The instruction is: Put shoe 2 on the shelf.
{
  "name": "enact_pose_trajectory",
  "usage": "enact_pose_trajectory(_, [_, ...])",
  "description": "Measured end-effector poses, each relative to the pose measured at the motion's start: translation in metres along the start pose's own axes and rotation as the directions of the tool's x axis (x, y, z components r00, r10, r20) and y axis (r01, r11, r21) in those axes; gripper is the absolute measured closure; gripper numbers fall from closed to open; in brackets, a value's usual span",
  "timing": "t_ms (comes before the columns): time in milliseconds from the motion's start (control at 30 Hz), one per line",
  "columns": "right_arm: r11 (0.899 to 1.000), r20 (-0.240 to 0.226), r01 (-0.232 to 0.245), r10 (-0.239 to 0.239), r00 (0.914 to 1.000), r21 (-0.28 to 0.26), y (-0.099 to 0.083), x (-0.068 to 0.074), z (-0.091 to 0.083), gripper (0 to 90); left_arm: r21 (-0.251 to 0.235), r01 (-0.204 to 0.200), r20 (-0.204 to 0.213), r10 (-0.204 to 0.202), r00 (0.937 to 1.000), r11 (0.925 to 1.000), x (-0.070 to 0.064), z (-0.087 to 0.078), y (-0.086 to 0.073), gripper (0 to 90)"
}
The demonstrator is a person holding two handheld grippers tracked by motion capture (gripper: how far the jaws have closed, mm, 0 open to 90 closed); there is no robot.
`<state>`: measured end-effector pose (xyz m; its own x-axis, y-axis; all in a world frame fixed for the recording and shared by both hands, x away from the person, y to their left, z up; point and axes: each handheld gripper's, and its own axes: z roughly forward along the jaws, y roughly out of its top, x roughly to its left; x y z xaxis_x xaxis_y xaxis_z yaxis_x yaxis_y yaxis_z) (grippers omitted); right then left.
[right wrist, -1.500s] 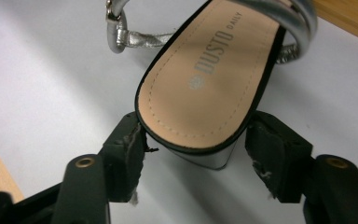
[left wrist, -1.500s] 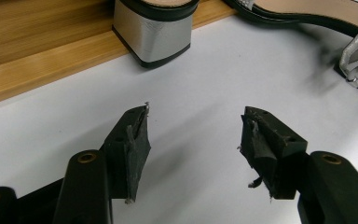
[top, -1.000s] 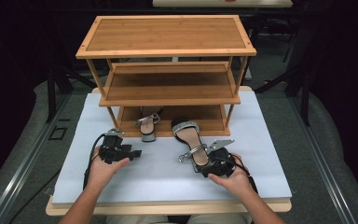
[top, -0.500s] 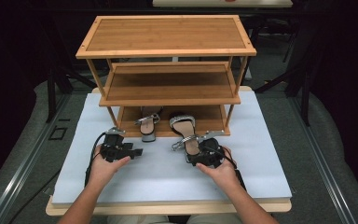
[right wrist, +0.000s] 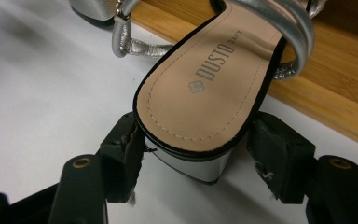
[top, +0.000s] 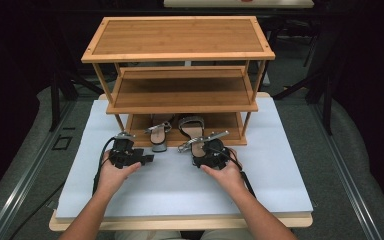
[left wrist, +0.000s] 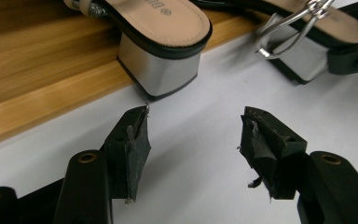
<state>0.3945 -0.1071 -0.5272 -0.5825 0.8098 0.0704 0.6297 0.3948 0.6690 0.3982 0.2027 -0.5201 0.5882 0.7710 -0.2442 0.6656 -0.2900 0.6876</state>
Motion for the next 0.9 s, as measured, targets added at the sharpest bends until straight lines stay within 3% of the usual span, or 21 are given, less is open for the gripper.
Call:
enact_pose_trajectory(533, [0.998,0.065,-0.061,0.063,0.9959,-0.021,0.035,-0.002,0.026,37.3,0.006,-0.01,-0.023,0.01,0.9997,0.9999,0.007,0.019,0.015,41.4])
enact_pose_trajectory(733, [0.998,0.045,-0.065,0.066,0.9968,-0.01,0.043,-0.003,0.034,36.6,-0.011,-0.004,-0.01,0.004,0.9999,0.9999,0.01,0.027,0.021,44.1])
enact_pose_trajectory(767, [0.998,0.053,-0.063,0.064,0.9965,-0.01,0.043,-0.002,0.034,36.6,-0.009,-0.005,0.004,0.005,1.0,0.9999,0.01,0.03,0.022,46.8])
enact_pose_trajectory(833, [0.998,0.051,-0.065,0.065,0.9966,-0.007,0.042,0.0,0.035,36.5,0.002,-0.019,-0.016,0.019,0.9997,0.9998,0.005,0.034,0.024,48.2])
enact_pose_trajectory(900, [0.998,0.041,-0.053,0.053,0.9977,-0.016,0.043,0.002,0.036,36.4,0.0,-0.016,0.005,0.016,0.9999,0.9999,0.002,0.036,0.026,48.5])
